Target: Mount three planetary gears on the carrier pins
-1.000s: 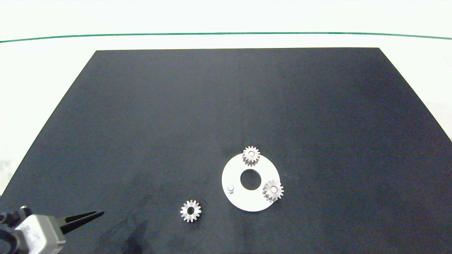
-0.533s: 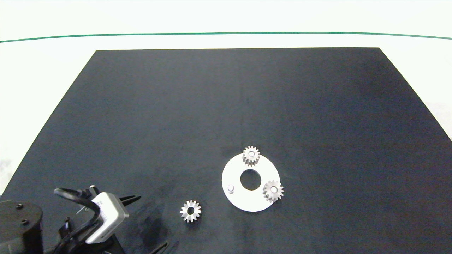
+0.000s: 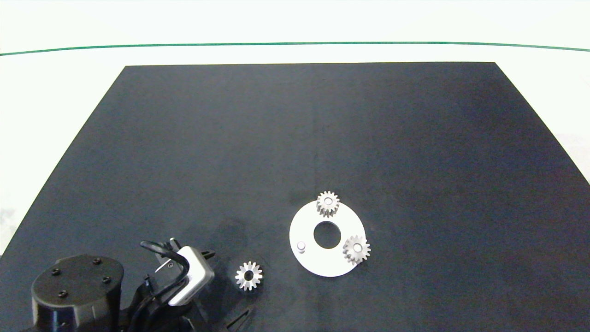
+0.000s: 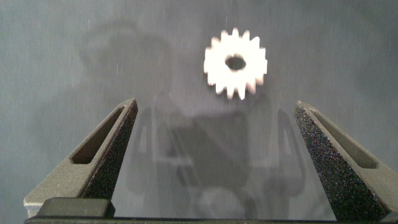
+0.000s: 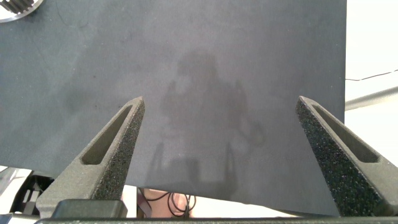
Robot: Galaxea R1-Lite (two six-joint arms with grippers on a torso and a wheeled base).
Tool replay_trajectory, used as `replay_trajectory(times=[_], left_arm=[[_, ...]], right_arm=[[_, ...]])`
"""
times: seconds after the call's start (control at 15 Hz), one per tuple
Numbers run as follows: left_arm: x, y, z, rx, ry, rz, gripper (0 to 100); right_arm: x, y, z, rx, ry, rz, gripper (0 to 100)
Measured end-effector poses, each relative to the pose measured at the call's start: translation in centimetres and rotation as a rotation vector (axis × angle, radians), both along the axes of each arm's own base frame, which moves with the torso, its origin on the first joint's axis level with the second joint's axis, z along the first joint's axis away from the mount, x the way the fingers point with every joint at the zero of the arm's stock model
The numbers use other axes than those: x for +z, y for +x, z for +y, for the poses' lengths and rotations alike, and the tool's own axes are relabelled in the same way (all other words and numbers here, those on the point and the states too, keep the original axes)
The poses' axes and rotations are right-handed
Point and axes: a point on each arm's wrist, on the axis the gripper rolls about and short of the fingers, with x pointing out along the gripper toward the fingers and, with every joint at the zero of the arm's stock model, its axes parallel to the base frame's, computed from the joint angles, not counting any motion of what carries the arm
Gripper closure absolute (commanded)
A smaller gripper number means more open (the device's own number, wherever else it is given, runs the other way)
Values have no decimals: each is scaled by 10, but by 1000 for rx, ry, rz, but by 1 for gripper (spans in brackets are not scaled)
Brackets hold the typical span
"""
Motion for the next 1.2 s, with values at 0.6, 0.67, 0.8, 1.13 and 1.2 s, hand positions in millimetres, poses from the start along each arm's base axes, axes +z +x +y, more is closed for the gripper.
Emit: replay_trajectory(times=[0.6, 0.67, 0.8, 1.13, 1.2], left_arm=[[-13, 5, -20, 6, 6, 14, 1], [-13, 6, -21, 5, 4, 16, 3], [-13, 6, -21, 5, 1, 15, 7], [-12, 7, -23, 2, -2, 11, 18], [-11, 8, -23, 2, -5, 7, 19]], right_arm=[[-2, -1, -1, -1, 2, -5, 0], [-2, -2, -1, -1, 2, -5, 0], [-2, -2, -1, -2, 2, -6, 0], [-2, -3, -1, -3, 5, -11, 0], [-2, -3, -1, -3, 5, -11, 0]])
